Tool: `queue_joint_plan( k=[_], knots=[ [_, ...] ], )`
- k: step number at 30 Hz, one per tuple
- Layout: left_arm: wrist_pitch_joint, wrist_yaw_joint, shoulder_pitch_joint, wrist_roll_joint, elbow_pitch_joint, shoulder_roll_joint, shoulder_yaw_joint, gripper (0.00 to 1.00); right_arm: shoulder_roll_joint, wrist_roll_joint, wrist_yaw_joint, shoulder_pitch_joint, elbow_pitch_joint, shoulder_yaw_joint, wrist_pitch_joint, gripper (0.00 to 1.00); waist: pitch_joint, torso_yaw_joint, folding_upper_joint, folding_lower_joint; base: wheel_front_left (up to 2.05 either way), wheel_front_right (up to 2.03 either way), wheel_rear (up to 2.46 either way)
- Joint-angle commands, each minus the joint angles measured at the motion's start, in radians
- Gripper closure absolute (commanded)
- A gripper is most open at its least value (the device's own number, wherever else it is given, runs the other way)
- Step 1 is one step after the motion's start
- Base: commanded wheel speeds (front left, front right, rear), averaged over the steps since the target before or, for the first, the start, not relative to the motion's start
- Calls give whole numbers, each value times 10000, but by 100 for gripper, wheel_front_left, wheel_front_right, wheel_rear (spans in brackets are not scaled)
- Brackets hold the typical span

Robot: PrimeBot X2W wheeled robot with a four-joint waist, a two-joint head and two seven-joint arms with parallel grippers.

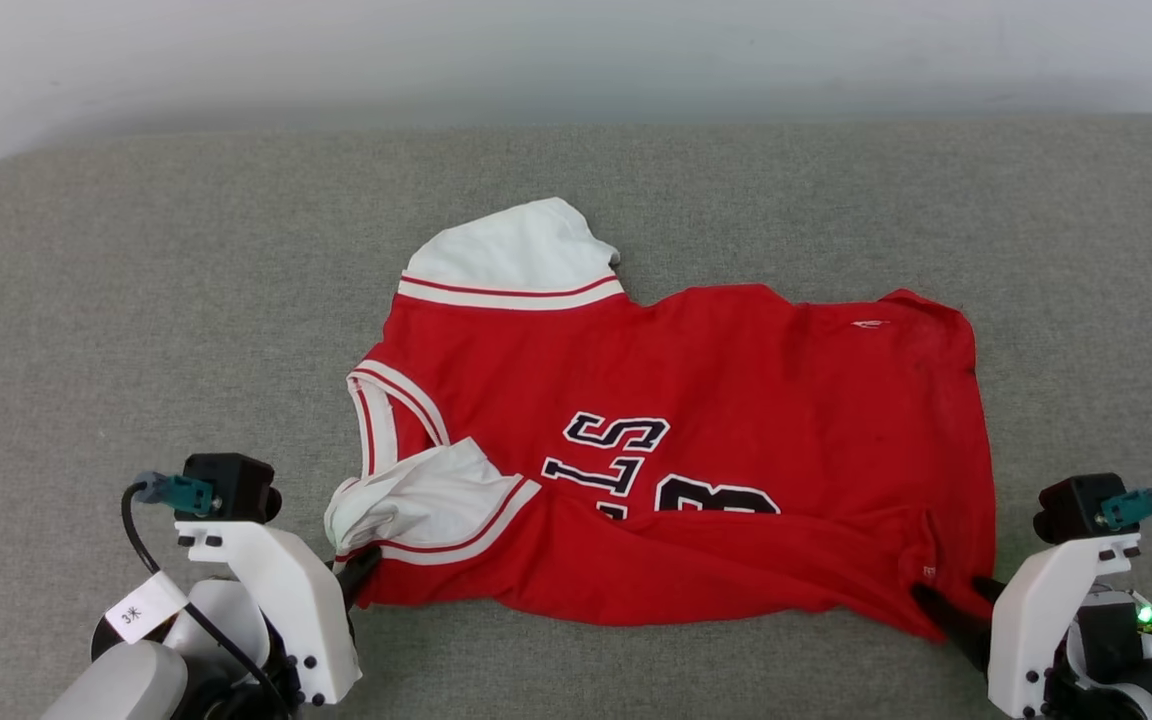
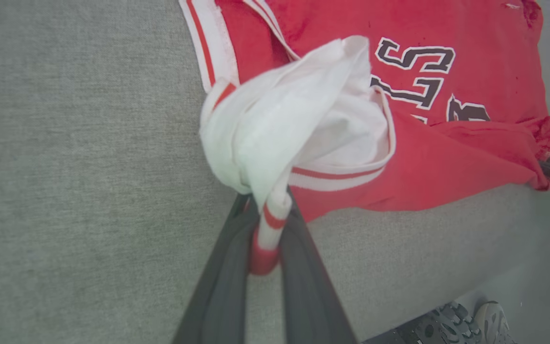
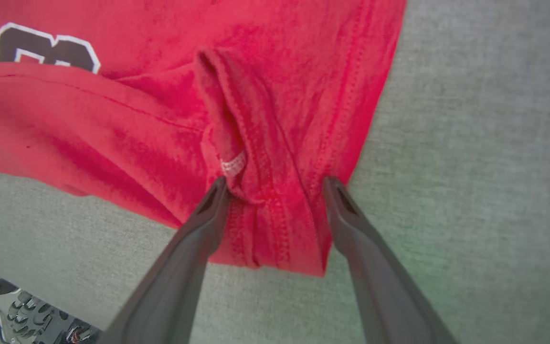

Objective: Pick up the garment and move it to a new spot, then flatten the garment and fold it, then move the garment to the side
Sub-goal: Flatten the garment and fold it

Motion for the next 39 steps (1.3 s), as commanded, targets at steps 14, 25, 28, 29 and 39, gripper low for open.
queue_joint_plan(
  k=[14, 25, 28, 29, 39],
  knots=[
    [-611, -262, 283, 11, 311, -103, 65, 100, -12, 661, -7, -321, 1383, 593, 101, 100, -428, 64, 0, -1, 0, 0, 0],
    [-747, 273, 2057, -370, -378, 411, 270, 100, -426, 892, -8, 803, 120, 334, 479, 100, -2044, -36, 0, -1, 0, 0, 0],
    [-742, 509, 2697, -530, -546, 554, 372, 100, -300, 798, -8, 1361, -230, 171, 590, 100, -2244, -51, 0, -1, 0, 0, 0],
    [-751, 552, 2876, -576, -580, 585, 375, 100, -245, 790, -8, 1516, -303, 101, 626, 100, -2279, -59, 0, -1, 0, 0, 0],
    [-993, 240, 3017, -1157, 762, -341, 171, 100, 503, 344, -8, 2300, 88, -396, -84, 87, -2243, -137, 0, -1, 0, 0, 0]
  ],
)
